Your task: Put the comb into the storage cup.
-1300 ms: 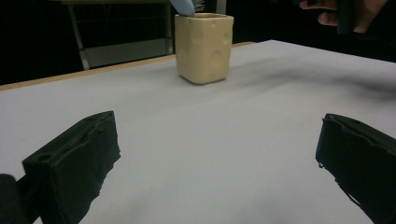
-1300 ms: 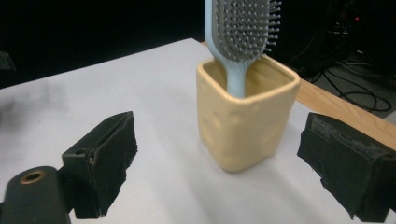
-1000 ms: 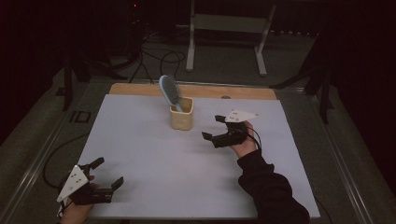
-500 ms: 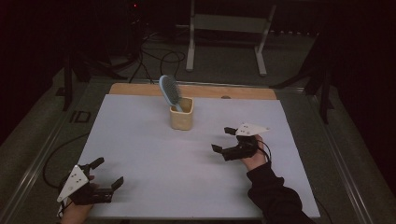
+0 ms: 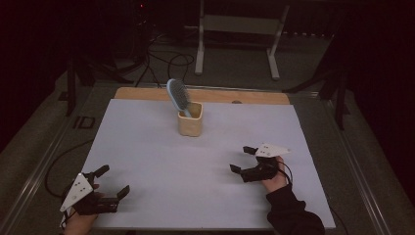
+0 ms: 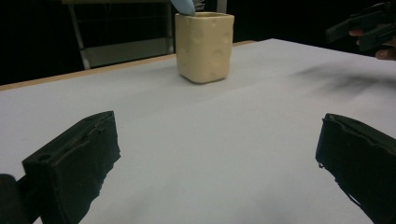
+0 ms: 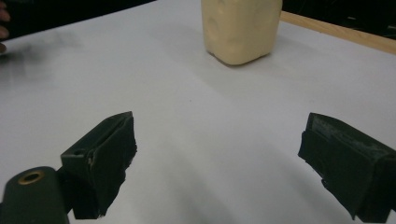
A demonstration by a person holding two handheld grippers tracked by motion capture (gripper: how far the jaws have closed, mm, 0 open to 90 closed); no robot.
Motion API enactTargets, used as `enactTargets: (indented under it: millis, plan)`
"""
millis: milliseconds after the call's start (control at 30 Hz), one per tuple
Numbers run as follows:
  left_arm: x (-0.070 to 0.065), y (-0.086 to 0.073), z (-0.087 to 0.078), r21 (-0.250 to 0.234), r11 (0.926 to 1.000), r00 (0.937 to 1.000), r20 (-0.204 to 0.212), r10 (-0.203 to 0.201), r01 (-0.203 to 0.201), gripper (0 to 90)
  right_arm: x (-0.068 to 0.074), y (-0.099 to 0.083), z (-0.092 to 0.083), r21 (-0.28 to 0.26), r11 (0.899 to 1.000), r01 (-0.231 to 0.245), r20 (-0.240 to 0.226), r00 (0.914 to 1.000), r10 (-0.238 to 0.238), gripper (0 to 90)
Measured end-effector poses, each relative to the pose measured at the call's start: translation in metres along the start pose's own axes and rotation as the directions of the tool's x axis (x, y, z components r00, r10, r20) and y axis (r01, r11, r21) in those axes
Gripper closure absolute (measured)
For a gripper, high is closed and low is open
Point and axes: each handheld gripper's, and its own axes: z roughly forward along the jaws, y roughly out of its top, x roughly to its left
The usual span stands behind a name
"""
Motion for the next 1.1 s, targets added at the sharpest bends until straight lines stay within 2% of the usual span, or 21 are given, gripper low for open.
enactTargets:
  millis: [367, 567, 633, 767, 900, 1033, 1100]
  plan:
    - [0.000, 0.000, 0.000, -0.001, 1.0000, 1.0000, 0.001, 0.000, 0.000, 0.0, 0.002, -0.020, -0.025, -0.005, 0.999, -0.036, 0.021, 0.9991, 0.036, 9.9]
    - [0.000, 0.000, 0.000, -0.001, 1.0000, 1.0000, 0.001, 0.001, -0.001, 0.0, 0.006, -0.028, -0.038, 0.004, 0.999, -0.043, 0.061, 0.9972, 0.043, 9.9]
    - [0.000, 0.000, -0.001, -0.001, 1.0000, 1.0000, 0.002, 0.001, -0.001, 0.0, 0.007, -0.032, -0.044, 0.006, 0.999, -0.045, 0.093, 0.9946, 0.045, 9.9]
    - [0.000, 0.000, -0.001, -0.002, 1.0000, 1.0000, 0.002, 0.000, 0.000, 0.0, 0.009, -0.037, -0.050, 0.009, 0.999, -0.044, 0.108, 0.9932, 0.043, 9.9]
    - [0.000, 0.000, -0.001, -0.004, 1.0000, 1.0000, 0.002, -0.002, 0.002, 0.0, 0.011, -0.044, -0.059, 0.010, 0.997, -0.072, 0.113, 0.9911, 0.070, 9.9]
    - [0.000, 0.000, 0.000, 0.000, 1.0000, 1.0000, 0.002, 0.001, -0.001, 0.0, 0.014, -0.052, -0.074, -0.011, 0.994, -0.106, 0.139, 0.9846, 0.107, 9.9]
    - [0.000, 0.000, 0.000, 0.000, 1.0000, 1.0000, 0.002, 0.001, -0.001, 0.0, 0.014, -0.055, -0.076, -0.012, 0.994, -0.108, 0.142, 0.9838, 0.109, 10.0]
